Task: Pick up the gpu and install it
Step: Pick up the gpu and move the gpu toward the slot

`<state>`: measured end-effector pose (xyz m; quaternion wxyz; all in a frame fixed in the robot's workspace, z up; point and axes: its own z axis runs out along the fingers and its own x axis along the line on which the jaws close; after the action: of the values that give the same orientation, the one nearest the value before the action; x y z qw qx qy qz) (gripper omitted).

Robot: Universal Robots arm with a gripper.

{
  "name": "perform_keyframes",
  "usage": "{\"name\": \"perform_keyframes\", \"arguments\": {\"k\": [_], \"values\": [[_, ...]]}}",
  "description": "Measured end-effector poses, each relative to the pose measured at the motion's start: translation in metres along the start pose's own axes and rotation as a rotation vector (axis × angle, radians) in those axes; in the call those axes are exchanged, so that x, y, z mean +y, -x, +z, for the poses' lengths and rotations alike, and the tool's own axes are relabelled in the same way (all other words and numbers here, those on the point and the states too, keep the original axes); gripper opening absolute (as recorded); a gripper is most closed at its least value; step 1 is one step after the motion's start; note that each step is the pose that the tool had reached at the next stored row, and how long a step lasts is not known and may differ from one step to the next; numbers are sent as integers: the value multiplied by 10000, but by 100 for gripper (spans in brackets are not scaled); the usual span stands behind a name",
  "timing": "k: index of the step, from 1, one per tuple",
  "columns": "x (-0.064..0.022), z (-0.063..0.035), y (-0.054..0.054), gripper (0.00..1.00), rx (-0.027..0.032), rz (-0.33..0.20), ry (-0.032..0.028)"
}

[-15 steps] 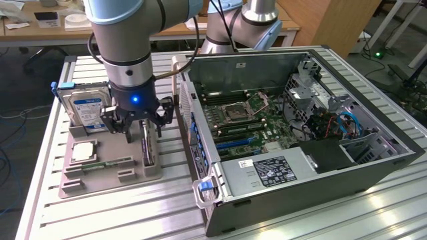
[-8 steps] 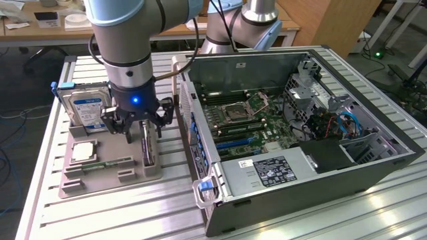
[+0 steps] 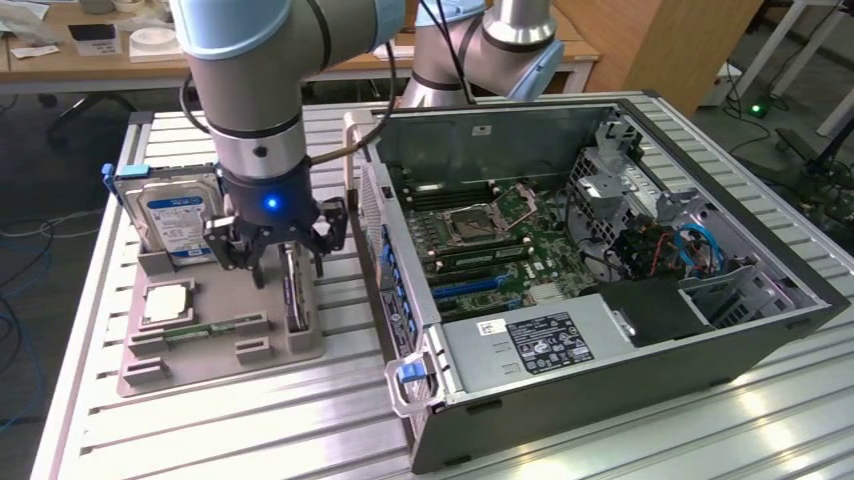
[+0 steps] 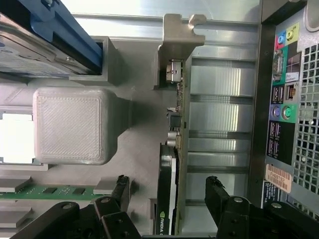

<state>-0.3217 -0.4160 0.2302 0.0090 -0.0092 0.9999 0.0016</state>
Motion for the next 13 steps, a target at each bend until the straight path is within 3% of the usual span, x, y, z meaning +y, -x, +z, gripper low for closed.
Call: {"name": "perform_keyframes", "arguments": {"k": [13], "values": [[23,179,-2,72,-13,-1,-24]]}}
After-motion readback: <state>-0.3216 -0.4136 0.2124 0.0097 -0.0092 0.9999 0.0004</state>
